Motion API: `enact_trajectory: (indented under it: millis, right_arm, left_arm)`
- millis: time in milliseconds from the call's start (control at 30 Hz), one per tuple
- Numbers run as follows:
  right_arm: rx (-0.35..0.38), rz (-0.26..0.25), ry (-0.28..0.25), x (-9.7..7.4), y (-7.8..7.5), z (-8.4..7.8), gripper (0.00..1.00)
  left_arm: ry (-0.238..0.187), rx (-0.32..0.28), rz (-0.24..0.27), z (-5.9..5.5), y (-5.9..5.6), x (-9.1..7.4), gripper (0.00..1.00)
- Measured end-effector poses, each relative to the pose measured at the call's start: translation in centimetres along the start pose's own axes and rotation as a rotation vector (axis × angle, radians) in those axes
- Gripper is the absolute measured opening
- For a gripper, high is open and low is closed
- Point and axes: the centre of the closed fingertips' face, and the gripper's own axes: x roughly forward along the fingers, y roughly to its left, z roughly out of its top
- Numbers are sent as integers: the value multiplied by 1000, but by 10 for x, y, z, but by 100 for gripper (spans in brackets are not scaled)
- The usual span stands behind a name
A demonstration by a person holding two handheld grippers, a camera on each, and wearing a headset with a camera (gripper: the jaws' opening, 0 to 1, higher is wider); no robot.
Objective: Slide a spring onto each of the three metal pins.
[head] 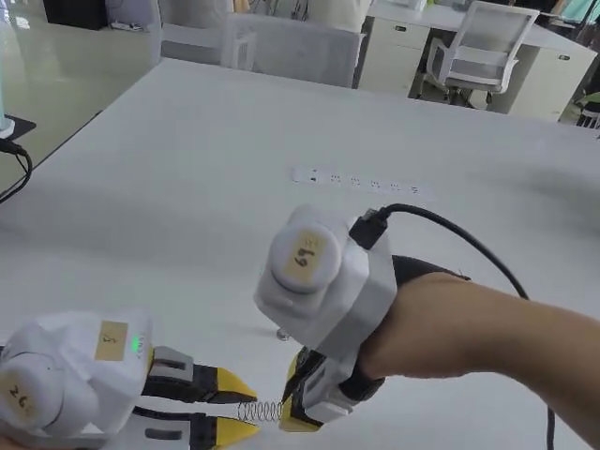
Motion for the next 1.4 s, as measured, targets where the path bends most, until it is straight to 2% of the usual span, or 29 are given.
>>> enact_trajectory:
  millis: [300,533,933,1400]
  right_arm:
    - [9,4,-28,-5,-1,3,8]
    - [11,-21,-63,-11,-5,7,7]
    - [-5,-50,-139,-22,-5,27,7]
    - [-38,-67,-128,-23,-4,32,7]
  left_arm:
    - [8,8,-12,0,-2,1,3]
    - [-4,-5,-4,2,1,1,3]
    - [-14,-25,-2,5,2,1,3]
    - [-26,-27,-1,8,1,3,3]
